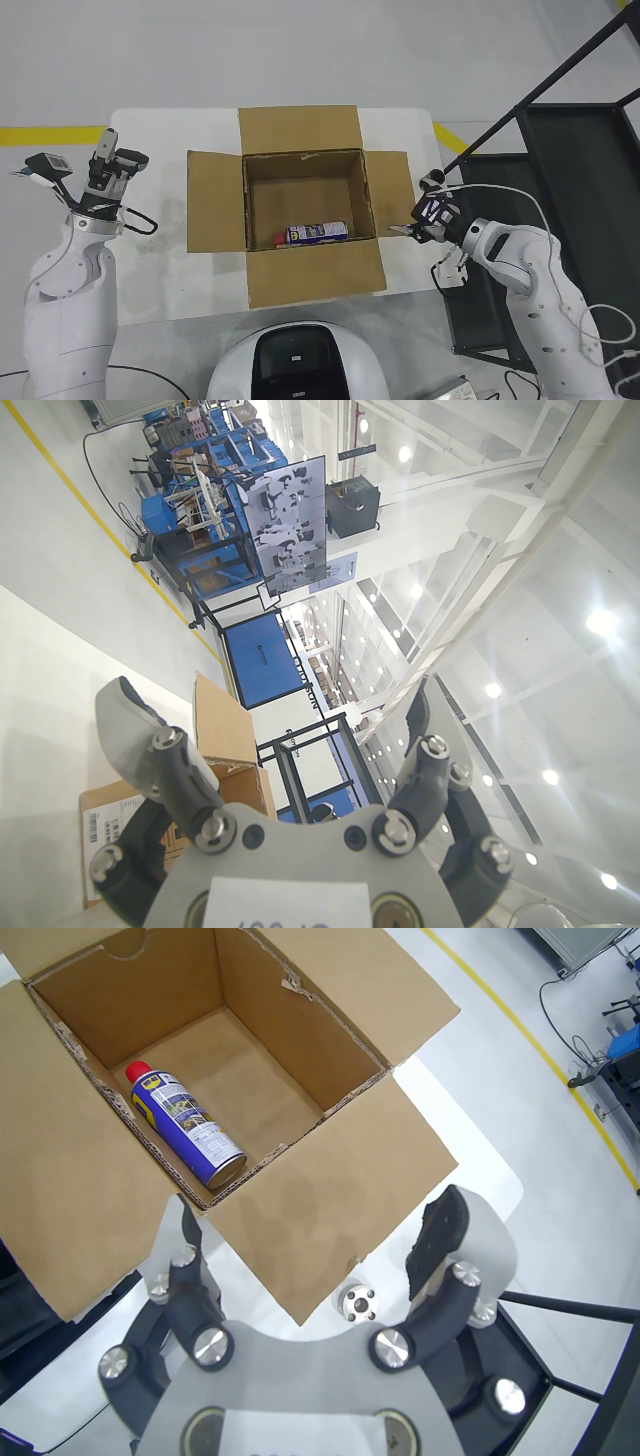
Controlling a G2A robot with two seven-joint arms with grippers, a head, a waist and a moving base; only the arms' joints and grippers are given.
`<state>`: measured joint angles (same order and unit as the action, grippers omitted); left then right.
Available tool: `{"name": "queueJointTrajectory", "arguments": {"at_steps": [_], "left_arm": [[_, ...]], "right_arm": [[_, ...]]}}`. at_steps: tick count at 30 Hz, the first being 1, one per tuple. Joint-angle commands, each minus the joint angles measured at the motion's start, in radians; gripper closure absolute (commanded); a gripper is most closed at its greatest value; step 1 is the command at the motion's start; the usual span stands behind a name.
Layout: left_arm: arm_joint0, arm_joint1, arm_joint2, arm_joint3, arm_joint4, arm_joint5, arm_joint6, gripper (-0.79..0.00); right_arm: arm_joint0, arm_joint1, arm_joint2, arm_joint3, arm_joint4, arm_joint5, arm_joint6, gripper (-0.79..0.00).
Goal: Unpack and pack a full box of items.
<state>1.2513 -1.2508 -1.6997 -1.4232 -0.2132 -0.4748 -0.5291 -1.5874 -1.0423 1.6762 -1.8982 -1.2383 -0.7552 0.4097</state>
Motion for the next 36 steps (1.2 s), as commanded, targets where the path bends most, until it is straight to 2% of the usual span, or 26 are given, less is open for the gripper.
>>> {"name": "queueJointTrajectory", "arguments": {"at_steps": [1,5,15,23,36], "left_arm": [[0.0,0.0,0.0,0.0,0.0,0.0,0.0,-0.785],[0.0,0.0,0.0,0.0,0.0,0.0,0.0,-0.785],[0.0,0.0,0.0,0.0,0.0,0.0,0.0,-0.785],[0.0,0.0,0.0,0.0,0.0,0.0,0.0,-0.785],[0.0,0.0,0.0,0.0,0.0,0.0,0.0,-0.785]], "right_arm": [[0.0,0.0,0.0,0.0,0.0,0.0,0.0,-0.785],[0.001,0.0,0.007,0.02,0.01,0.02,-0.007,-0.785],[0.052,0.014,0.079,0.279,0.097,0.049,0.089,-0.785],[0.126,0.009,-0.016,0.442,0.022,0.123,0.094,-0.785],[0.263,0.002,-0.134,0.682,0.0,0.111,0.08,-0.785]]}}
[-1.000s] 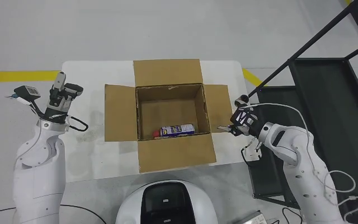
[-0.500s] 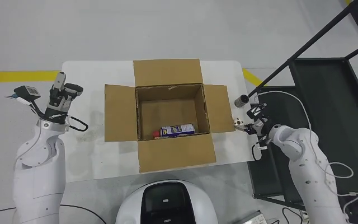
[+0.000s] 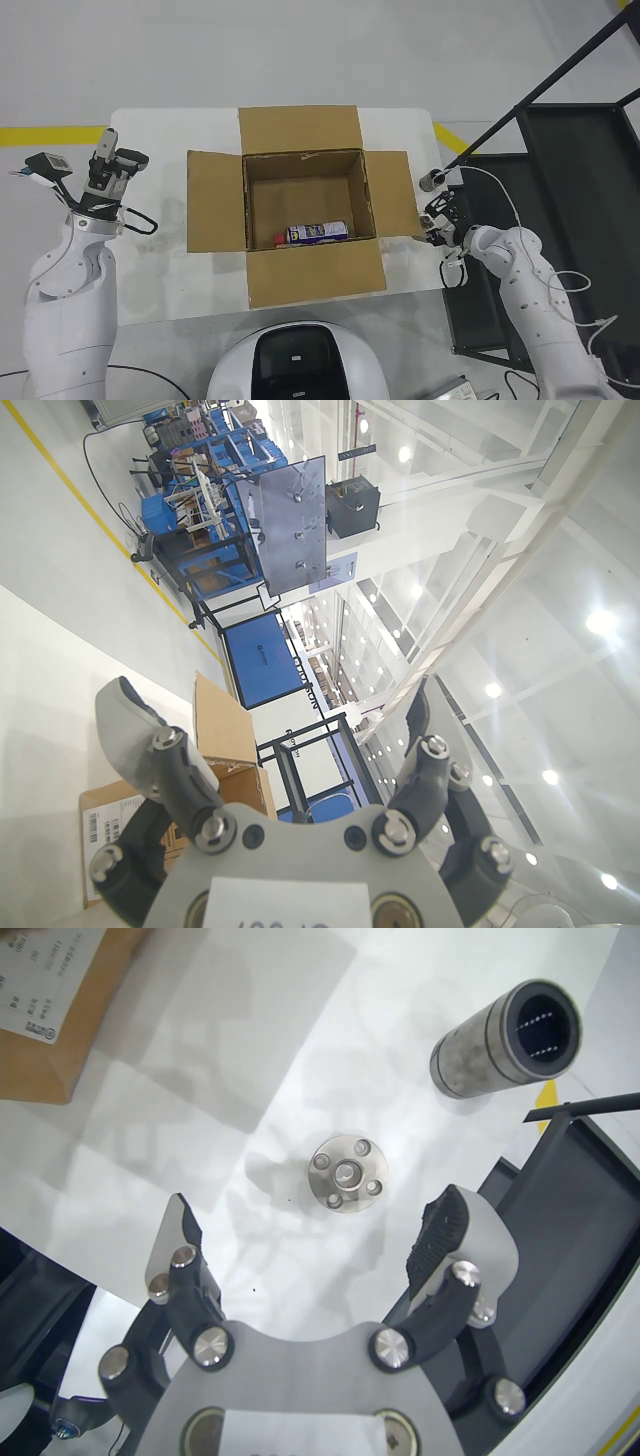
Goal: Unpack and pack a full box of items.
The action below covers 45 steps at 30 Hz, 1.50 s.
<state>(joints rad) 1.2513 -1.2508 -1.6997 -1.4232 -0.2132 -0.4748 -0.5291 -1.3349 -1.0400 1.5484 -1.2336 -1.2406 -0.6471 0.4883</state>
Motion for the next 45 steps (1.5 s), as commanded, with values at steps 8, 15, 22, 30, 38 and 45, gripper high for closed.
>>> {"name": "queueJointTrajectory", "arguments": {"at_steps": [8,15,22,30,38,45], "left_arm": [[0.0,0.0,0.0,0.0,0.0,0.0,0.0,-0.785],[0.0,0.0,0.0,0.0,0.0,0.0,0.0,-0.785],[0.0,0.0,0.0,0.0,0.0,0.0,0.0,-0.785],[0.0,0.0,0.0,0.0,0.0,0.0,0.0,-0.785],[0.0,0.0,0.0,0.0,0.0,0.0,0.0,-0.785],[0.0,0.0,0.0,0.0,0.0,0.0,0.0,-0.785]], "right_arm": [[0.099,-0.01,-0.061,0.156,0.023,0.02,-0.003,-0.785],[0.17,-0.017,-0.096,0.254,0.031,0.039,-0.013,-0.736],[0.211,-0.02,-0.125,0.306,0.02,0.056,-0.023,-0.668],[0.224,-0.023,-0.151,0.324,-0.007,0.101,-0.033,-0.345],[0.218,-0.019,-0.152,0.323,-0.009,0.101,-0.053,0.0],[0.172,-0.001,-0.104,0.251,-0.003,0.077,-0.077,0.0]]}}
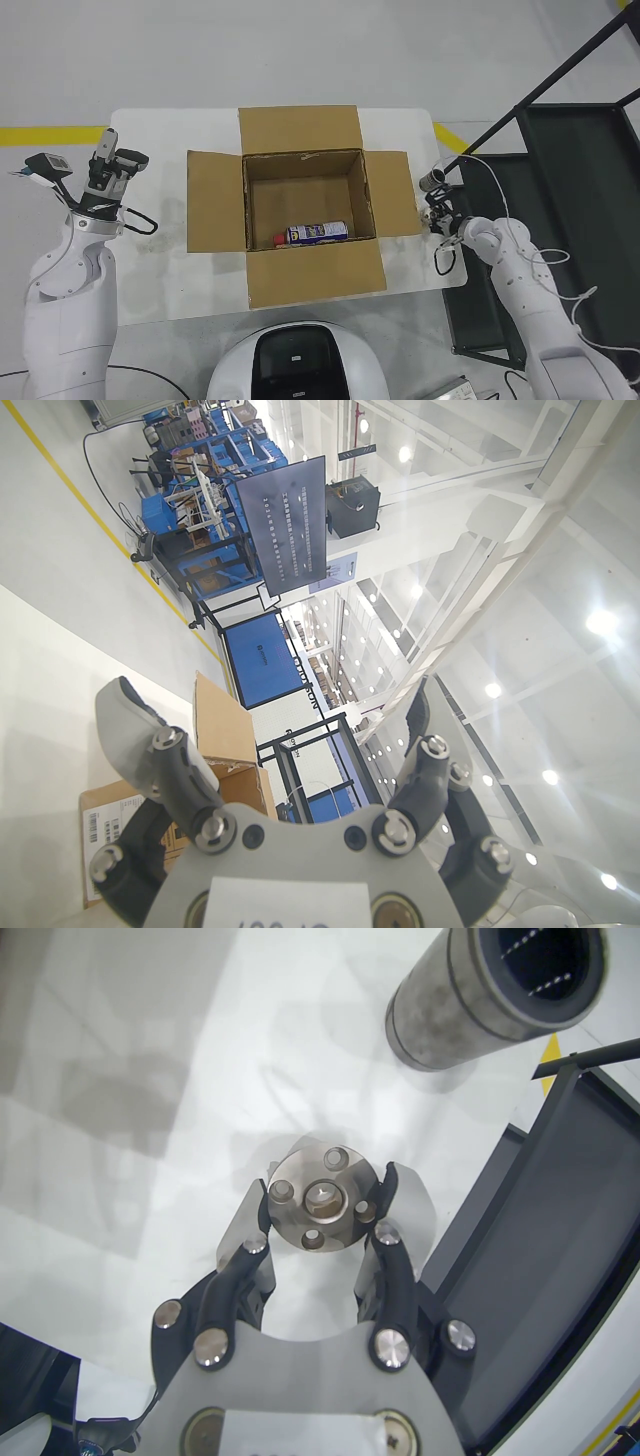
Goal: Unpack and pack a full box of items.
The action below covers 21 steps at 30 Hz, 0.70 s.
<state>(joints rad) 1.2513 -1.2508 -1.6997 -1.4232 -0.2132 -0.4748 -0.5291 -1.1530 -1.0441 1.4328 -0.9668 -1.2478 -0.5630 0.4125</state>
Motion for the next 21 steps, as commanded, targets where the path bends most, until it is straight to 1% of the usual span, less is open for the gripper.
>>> {"name": "queueJointTrajectory", "arguments": {"at_steps": [1,6,12,15,18,21], "left_arm": [[0.0,0.0,0.0,0.0,0.0,0.0,0.0,-0.785],[0.0,0.0,0.0,0.0,0.0,0.0,0.0,-0.785],[0.0,0.0,0.0,0.0,0.0,0.0,0.0,-0.785],[0.0,0.0,0.0,0.0,0.0,0.0,0.0,-0.785],[0.0,0.0,0.0,0.0,0.0,0.0,0.0,-0.785],[0.0,0.0,0.0,0.0,0.0,0.0,0.0,-0.785]], "right_arm": [[-0.022,0.008,0.024,-0.034,0.005,-0.011,-0.002,0.0],[-0.103,0.031,0.107,-0.169,0.031,-0.054,0.008,0.0],[-0.258,0.061,0.259,-0.46,0.074,-0.101,0.047,0.0],[-0.32,0.069,0.321,-0.597,0.103,-0.107,0.076,0.0],[-0.34,0.073,0.343,-0.712,0.124,-0.112,0.106,0.0],[-0.32,0.075,0.307,-0.796,0.116,-0.124,0.158,0.0]]}}
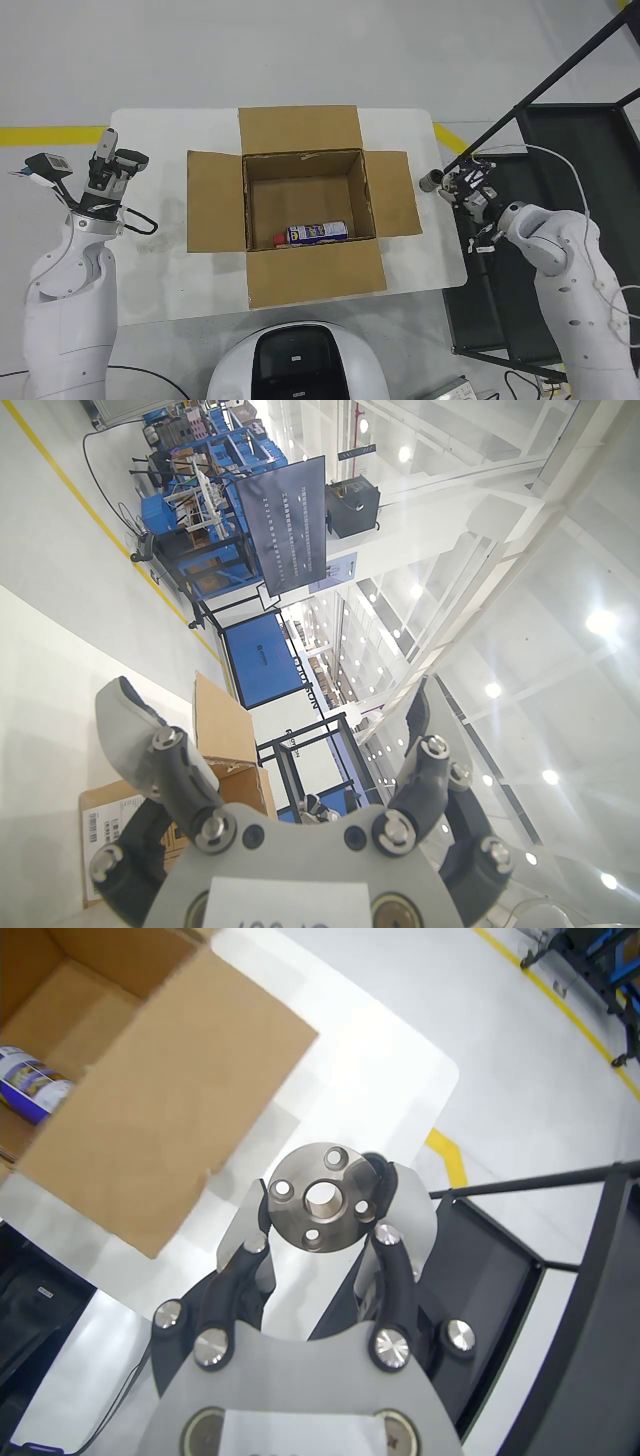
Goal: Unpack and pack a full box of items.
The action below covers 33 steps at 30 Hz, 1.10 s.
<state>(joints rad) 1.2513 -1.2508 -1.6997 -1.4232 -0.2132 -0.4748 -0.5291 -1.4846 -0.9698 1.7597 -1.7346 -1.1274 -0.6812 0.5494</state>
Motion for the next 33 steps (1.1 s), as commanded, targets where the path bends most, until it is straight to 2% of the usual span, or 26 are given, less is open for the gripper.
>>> {"name": "queueJointTrajectory", "arguments": {"at_steps": [1,9,15,33], "left_arm": [[0.0,0.0,0.0,0.0,0.0,0.0,0.0,-0.785],[0.0,0.0,0.0,0.0,0.0,0.0,0.0,-0.785],[0.0,0.0,0.0,0.0,0.0,0.0,0.0,-0.785],[0.0,0.0,0.0,0.0,0.0,0.0,0.0,-0.785]], "right_arm": [[0.028,0.0,-0.043,-0.046,-0.011,-0.009,0.04,0.0],[0.247,-0.019,-0.322,-0.028,0.06,-0.002,0.201,0.0],[0.346,-0.039,-0.473,0.029,0.081,0.017,0.231,0.0],[0.355,-0.039,-0.489,0.04,0.065,0.017,0.218,0.0]]}}
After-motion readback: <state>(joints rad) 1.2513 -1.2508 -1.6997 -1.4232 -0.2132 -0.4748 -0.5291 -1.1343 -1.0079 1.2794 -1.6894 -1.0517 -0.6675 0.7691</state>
